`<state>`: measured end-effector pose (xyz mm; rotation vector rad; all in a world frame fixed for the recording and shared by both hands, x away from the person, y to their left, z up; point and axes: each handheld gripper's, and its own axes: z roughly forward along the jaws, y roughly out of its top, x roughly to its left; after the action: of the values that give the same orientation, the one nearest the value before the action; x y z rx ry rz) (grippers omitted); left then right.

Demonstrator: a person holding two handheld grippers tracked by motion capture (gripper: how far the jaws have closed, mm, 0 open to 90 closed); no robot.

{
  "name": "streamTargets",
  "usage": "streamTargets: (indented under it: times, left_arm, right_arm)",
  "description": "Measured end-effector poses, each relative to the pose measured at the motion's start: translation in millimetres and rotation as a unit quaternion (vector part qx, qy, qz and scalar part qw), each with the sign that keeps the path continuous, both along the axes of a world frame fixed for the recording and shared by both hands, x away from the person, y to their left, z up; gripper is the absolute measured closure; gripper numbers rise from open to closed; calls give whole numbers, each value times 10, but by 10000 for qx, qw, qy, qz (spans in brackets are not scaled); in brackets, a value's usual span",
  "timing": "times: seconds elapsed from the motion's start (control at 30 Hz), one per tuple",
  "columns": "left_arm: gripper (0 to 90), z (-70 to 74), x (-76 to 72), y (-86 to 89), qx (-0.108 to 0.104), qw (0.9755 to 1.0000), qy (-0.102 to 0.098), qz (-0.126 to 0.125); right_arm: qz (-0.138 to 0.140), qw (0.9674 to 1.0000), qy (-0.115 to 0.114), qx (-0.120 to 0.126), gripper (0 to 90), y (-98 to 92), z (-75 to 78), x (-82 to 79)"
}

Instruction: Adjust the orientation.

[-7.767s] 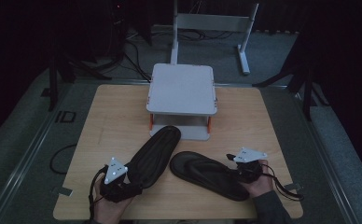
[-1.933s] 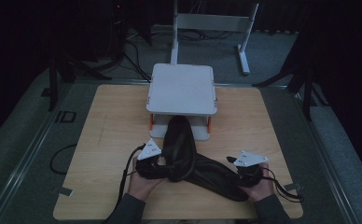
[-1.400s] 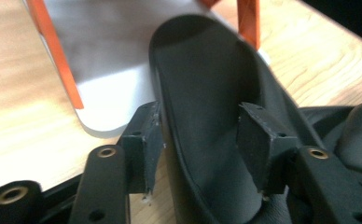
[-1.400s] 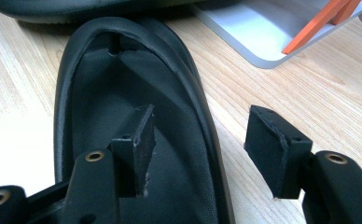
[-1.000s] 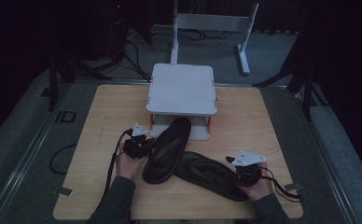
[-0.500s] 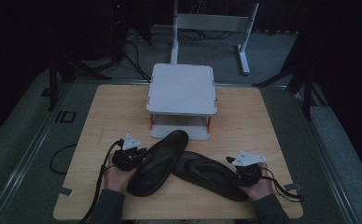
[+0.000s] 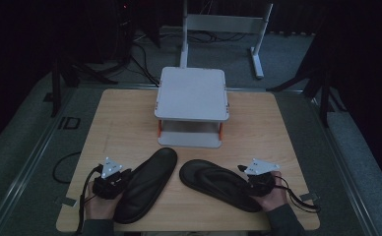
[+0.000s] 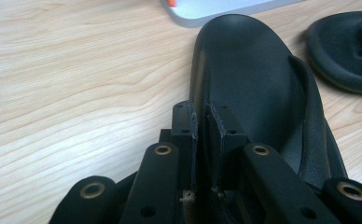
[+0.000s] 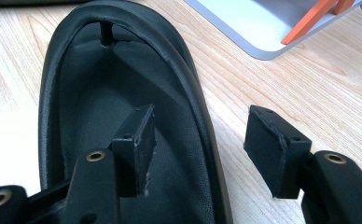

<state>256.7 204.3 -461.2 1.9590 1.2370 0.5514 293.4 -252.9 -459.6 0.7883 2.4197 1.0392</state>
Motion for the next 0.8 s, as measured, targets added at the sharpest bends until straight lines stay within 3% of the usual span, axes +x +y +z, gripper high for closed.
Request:
streamTargets:
  times: [0.07,0.17,0.2,0.23,0.3,0.33,0.4,0.43,0.47,0.53,0.6,0.67,0.8]
  left_arm:
    - [816,5,-19,13,14,10000,-11,40]
    - [816,22,-67,63,60,9997,-79,239]
    - [816,34,-73,121,72,9989,-122,456]
    - [816,34,-73,121,72,9989,-122,456]
    - [817,49,-19,206,61,9960,-160,875]
    - [816,49,-19,206,61,9960,-160,875]
    - [817,49,87,265,149,9909,-203,1321]
    - [816,49,87,265,149,9909,-203,1321]
    - [815,33,168,296,161,9871,-192,1583]
    - [798,5,239,320,161,9863,-127,1636]
    - [707,12,259,355,-40,9862,-159,1646]
    - [641,47,230,375,-75,9856,-233,1673]
    - [595,107,108,463,-113,9864,-296,1614]
  right_arm:
    - [3,10000,-3,-1,421,1,1,0]
    - [-5,10000,-11,3,421,-3,4,0]
    - [-16,10000,-9,15,422,-8,7,1]
    - [-16,10000,-9,15,422,-8,7,1]
    - [-8,10000,-5,11,422,-3,4,5]
    - [-8,10000,-5,11,422,-3,4,5]
    - [3,10000,-6,2,422,4,1,8]
    - [3,10000,-6,2,422,4,1,8]
    - [8,10000,-21,-14,422,2,2,13]
    - [5,10000,-22,-11,423,0,2,14]
    - [-5,10000,-13,-11,422,-2,0,13]
    - [-11,10000,-10,-5,422,-7,-2,11]
    - [-22,10000,-31,12,421,-13,7,5]
